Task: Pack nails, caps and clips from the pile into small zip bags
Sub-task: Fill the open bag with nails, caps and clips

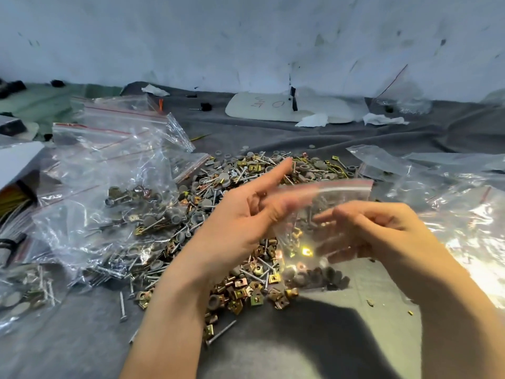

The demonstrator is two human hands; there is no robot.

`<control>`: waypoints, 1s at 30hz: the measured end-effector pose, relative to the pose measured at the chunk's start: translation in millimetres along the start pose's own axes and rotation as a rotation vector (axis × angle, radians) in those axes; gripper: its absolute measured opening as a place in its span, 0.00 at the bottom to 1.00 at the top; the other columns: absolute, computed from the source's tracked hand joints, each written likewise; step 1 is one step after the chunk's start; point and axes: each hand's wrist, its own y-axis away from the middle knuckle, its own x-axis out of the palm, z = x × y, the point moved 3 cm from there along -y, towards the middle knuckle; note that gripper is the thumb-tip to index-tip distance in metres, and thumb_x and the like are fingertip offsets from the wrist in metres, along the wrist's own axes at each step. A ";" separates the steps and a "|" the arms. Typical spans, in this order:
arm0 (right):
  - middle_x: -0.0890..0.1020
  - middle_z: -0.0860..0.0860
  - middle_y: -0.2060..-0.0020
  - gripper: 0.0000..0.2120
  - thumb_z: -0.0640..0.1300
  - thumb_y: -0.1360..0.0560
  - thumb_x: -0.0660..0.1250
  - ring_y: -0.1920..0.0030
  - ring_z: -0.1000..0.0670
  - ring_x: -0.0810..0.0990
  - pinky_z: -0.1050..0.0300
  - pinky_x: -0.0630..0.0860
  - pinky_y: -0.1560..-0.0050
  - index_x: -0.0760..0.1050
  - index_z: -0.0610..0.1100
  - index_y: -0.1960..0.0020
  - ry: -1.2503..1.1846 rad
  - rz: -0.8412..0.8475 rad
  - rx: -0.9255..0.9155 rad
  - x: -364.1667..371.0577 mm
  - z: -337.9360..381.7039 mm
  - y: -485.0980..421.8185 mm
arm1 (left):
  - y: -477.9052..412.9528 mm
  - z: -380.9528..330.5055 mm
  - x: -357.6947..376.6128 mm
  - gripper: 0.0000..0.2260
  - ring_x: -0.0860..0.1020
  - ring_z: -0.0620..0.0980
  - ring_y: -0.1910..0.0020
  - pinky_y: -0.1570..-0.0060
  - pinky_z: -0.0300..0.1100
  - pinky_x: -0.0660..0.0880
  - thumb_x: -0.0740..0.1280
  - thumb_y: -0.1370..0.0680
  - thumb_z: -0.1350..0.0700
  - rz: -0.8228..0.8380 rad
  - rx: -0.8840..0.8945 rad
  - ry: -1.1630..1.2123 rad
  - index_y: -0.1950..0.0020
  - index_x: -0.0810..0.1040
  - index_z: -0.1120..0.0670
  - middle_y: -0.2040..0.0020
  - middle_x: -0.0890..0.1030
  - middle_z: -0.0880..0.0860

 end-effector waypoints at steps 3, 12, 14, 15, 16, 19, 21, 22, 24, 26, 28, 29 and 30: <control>0.85 0.40 0.61 0.15 0.54 0.30 0.66 0.62 0.40 0.84 0.49 0.82 0.63 0.84 0.44 0.53 -0.118 -0.091 -0.079 3.6 4.1 -3.2 | 1.4 5.8 5.2 0.28 0.81 0.40 0.44 0.41 0.39 0.76 0.68 0.27 0.42 0.197 -0.115 -0.225 0.28 0.71 0.48 0.43 0.82 0.38; 0.85 0.44 0.59 0.18 0.55 0.33 0.66 0.58 0.46 0.84 0.53 0.82 0.55 0.82 0.44 0.51 -0.151 -0.379 -0.038 -19.3 -0.9 -0.8 | 10.6 2.6 -42.0 0.11 0.83 0.45 0.65 0.68 0.32 0.77 0.65 0.27 0.51 -0.404 -0.197 0.173 0.52 0.85 0.52 0.59 0.85 0.52; 0.85 0.46 0.62 0.14 0.53 0.29 0.65 0.61 0.49 0.84 0.57 0.81 0.56 0.82 0.43 0.55 -0.160 -0.469 -0.011 -32.0 -6.1 2.6 | 15.0 2.6 -68.6 0.15 0.83 0.44 0.54 0.60 0.35 0.79 0.65 0.22 0.54 -0.805 -0.153 0.216 0.35 0.78 0.49 0.50 0.85 0.49; 0.85 0.48 0.64 0.11 0.51 0.27 0.66 0.62 0.51 0.83 0.60 0.81 0.58 0.82 0.44 0.56 -0.124 -0.517 -0.011 -37.5 -8.5 3.8 | 19.4 3.0 -79.8 0.22 0.79 0.43 0.44 0.50 0.37 0.77 0.64 0.20 0.55 -0.986 -0.124 0.130 0.25 0.66 0.48 0.39 0.81 0.49; 0.85 0.50 0.65 0.09 0.49 0.26 0.66 0.62 0.52 0.82 0.62 0.80 0.59 0.81 0.45 0.58 -0.048 -0.578 -0.011 -43.6 -11.0 5.2 | 24.7 1.2 -86.7 0.30 0.71 0.43 0.34 0.37 0.42 0.72 0.64 0.19 0.55 -1.142 -0.090 0.002 0.21 0.54 0.48 0.28 0.71 0.49; 0.85 0.50 0.59 0.07 0.48 0.25 0.69 0.57 0.50 0.78 0.56 0.73 0.53 0.81 0.48 0.61 0.398 -0.747 0.057 -64.5 -22.0 8.6 | 34.6 -6.6 -90.0 0.38 0.51 0.49 0.21 0.23 0.48 0.49 0.64 0.22 0.56 -1.379 0.108 -0.233 0.19 0.44 0.50 0.19 0.48 0.52; 0.82 0.44 0.47 0.08 0.50 0.25 0.69 0.47 0.46 0.76 0.53 0.69 0.47 0.82 0.45 0.57 0.690 -0.711 0.212 -72.8 -32.8 7.7 | 31.0 -9.6 -77.8 0.35 0.54 0.48 0.22 0.24 0.44 0.53 0.64 0.23 0.56 -1.319 0.215 -0.261 0.20 0.50 0.48 0.20 0.52 0.51; 0.79 0.41 0.41 0.10 0.51 0.25 0.69 0.41 0.43 0.74 0.51 0.69 0.42 0.83 0.44 0.55 0.783 -0.639 0.318 -74.1 -40.3 5.7 | 26.7 -12.6 -67.2 0.32 0.61 0.45 0.25 0.27 0.42 0.60 0.64 0.23 0.57 -1.223 0.257 -0.239 0.21 0.55 0.47 0.22 0.58 0.49; 0.77 0.40 0.37 0.11 0.54 0.25 0.68 0.35 0.38 0.71 0.45 0.67 0.34 0.81 0.46 0.53 0.885 -0.503 0.527 -71.8 -52.3 3.5 | 15.7 -14.8 -42.8 0.21 0.74 0.37 0.38 0.40 0.31 0.72 0.63 0.20 0.61 -0.954 0.298 -0.213 0.29 0.67 0.46 0.33 0.75 0.46; 0.80 0.42 0.44 0.12 0.55 0.25 0.67 0.44 0.41 0.76 0.47 0.70 0.38 0.79 0.47 0.52 0.900 -0.466 0.589 -68.5 -55.7 2.3 | 6.1 -11.5 -20.1 0.14 0.79 0.37 0.49 0.51 0.27 0.74 0.61 0.19 0.61 -0.676 0.245 -0.285 0.38 0.74 0.43 0.48 0.83 0.43; 0.83 0.43 0.52 0.13 0.54 0.24 0.66 0.55 0.44 0.76 0.53 0.73 0.49 0.78 0.44 0.51 0.854 -0.500 0.552 -67.5 -53.0 1.5 | -0.5 -5.1 -4.5 0.12 0.81 0.40 0.51 0.49 0.31 0.76 0.61 0.18 0.56 -0.432 0.204 -0.359 0.42 0.76 0.40 0.52 0.84 0.40; 0.83 0.44 0.54 0.13 0.54 0.24 0.66 0.57 0.45 0.76 0.54 0.72 0.53 0.78 0.44 0.51 0.828 -0.522 0.534 -68.2 -50.2 2.5 | -3.6 -1.7 1.4 0.11 0.81 0.40 0.51 0.49 0.34 0.77 0.60 0.17 0.53 -0.335 0.196 -0.404 0.41 0.76 0.39 0.52 0.84 0.40; 0.82 0.45 0.55 0.13 0.54 0.24 0.66 0.58 0.46 0.76 0.55 0.70 0.56 0.79 0.43 0.50 0.808 -0.538 0.525 -68.4 -47.7 3.8 | -5.5 1.2 6.2 0.10 0.82 0.41 0.51 0.50 0.37 0.78 0.59 0.18 0.49 -0.248 0.178 -0.455 0.41 0.77 0.39 0.52 0.84 0.40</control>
